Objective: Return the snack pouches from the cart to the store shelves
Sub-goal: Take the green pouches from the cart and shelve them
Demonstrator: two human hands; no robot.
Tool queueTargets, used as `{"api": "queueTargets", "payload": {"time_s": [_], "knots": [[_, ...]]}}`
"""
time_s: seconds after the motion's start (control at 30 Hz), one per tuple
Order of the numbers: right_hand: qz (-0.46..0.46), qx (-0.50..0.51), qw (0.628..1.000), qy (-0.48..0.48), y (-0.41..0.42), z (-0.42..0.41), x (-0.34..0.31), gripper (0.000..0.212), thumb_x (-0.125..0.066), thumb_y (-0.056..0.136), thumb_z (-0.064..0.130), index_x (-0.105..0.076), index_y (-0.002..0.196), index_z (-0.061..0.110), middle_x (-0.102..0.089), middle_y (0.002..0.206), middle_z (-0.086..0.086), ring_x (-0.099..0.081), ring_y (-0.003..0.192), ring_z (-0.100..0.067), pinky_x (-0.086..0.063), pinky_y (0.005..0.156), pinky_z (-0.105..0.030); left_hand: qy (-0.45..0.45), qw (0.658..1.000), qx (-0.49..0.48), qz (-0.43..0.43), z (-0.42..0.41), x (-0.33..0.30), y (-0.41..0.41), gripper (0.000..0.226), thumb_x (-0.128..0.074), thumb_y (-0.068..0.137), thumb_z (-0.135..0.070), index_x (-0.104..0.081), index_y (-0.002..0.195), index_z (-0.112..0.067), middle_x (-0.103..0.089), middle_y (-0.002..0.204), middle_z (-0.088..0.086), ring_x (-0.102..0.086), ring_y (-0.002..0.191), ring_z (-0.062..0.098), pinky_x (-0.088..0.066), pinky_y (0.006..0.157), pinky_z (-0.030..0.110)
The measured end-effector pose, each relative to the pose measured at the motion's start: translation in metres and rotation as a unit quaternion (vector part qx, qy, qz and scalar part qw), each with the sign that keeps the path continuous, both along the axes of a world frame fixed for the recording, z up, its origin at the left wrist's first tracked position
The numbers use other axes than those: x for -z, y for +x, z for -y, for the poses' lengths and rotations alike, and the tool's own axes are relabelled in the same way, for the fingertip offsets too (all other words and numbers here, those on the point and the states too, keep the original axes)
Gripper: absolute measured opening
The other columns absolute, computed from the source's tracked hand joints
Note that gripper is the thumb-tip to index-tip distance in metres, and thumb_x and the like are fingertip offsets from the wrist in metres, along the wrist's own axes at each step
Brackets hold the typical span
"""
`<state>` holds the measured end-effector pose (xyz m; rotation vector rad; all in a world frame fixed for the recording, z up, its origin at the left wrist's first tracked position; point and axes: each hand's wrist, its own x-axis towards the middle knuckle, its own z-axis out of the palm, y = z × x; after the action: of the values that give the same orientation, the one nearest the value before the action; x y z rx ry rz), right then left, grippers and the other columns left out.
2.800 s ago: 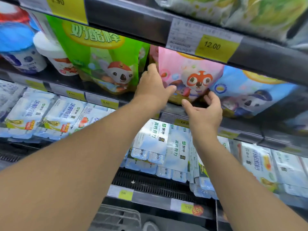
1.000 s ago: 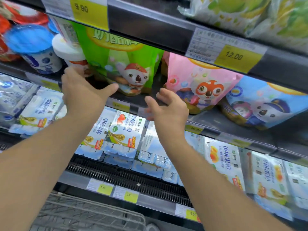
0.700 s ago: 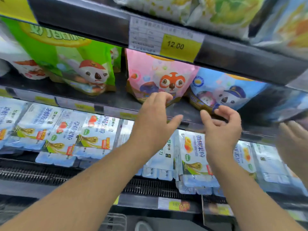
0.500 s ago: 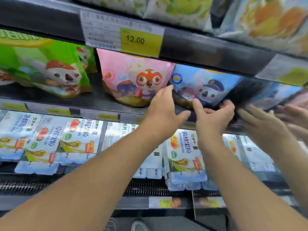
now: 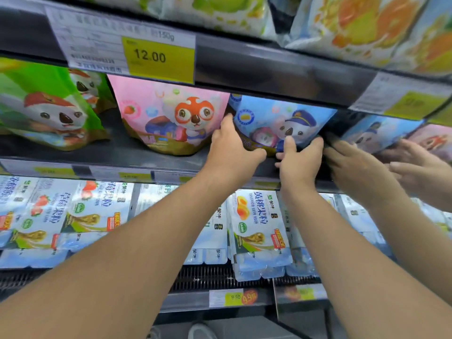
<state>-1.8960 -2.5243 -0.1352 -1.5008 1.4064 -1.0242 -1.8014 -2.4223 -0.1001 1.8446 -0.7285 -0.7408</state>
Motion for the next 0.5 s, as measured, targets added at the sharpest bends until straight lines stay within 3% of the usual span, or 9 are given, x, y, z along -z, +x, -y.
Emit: {"api": "queueTargets", "payload": {"time_s": [0.07,0.2,0.3,0.43,0.5], "knots": [[0.028,-0.034,0.999,0.004,-0.006,-0.002,0.0,0.043,-0.072,0.088,0.021,-0.045,0.119,0.01,-0.063,0.113,-0.012,-0.066,0.08,-0.019,-0.053,0.052,-0.02,0.003,1.0,0.004,-0.012,-0.004,0.003,-0.003,0.097,-0.075,0.079,-0.021,-0.02,0.158,-0.02,-0.04,0.15,0.004,-0.041,0.121,0.011,-0.032,0.096,0.021],[0.035,-0.069,0.997,0.001,-0.01,-0.001,-0.002,0.053,-0.082,0.078,0.013,-0.042,0.112,0.014,-0.062,0.106,0.001,-0.063,0.091,-0.019,-0.05,0.05,-0.016,0.015,1.0,0.001,0.002,-0.01,0.006,0.003,0.077,-0.075,0.078,-0.018,-0.035,0.144,-0.018,-0.046,0.14,0.005,-0.044,0.117,0.015,-0.037,0.092,0.024],[0.032,-0.066,0.997,-0.001,-0.008,-0.002,-0.004,0.053,-0.082,0.077,0.012,-0.044,0.114,0.014,-0.062,0.105,0.005,-0.065,0.098,-0.019,-0.056,0.063,-0.025,0.028,0.999,0.015,0.009,-0.011,0.005,0.01,0.073,-0.074,0.08,-0.018,-0.037,0.143,-0.017,-0.045,0.141,0.004,-0.042,0.117,0.014,-0.04,0.094,0.025],[0.021,-0.055,0.998,0.0,-0.009,-0.008,-0.004,0.055,-0.085,0.074,0.018,-0.047,0.114,0.011,-0.064,0.115,-0.006,-0.066,0.107,-0.028,-0.057,0.088,-0.054,0.041,0.999,0.025,0.007,-0.021,0.001,0.014,0.078,-0.073,0.083,-0.025,-0.033,0.15,-0.016,-0.044,0.148,0.005,-0.051,0.127,0.021,-0.044,0.108,0.035],[0.014,-0.05,0.999,0.005,-0.01,-0.013,-0.007,0.06,-0.086,0.072,0.022,-0.048,0.117,0.011,-0.064,0.116,-0.004,-0.066,0.107,-0.023,-0.056,0.09,-0.054,0.049,0.999,0.02,0.012,-0.033,-0.003,0.017,0.072,-0.071,0.087,-0.029,-0.036,0.149,-0.017,-0.047,0.146,0.003,-0.056,0.123,0.023,-0.045,0.105,0.037]]}}
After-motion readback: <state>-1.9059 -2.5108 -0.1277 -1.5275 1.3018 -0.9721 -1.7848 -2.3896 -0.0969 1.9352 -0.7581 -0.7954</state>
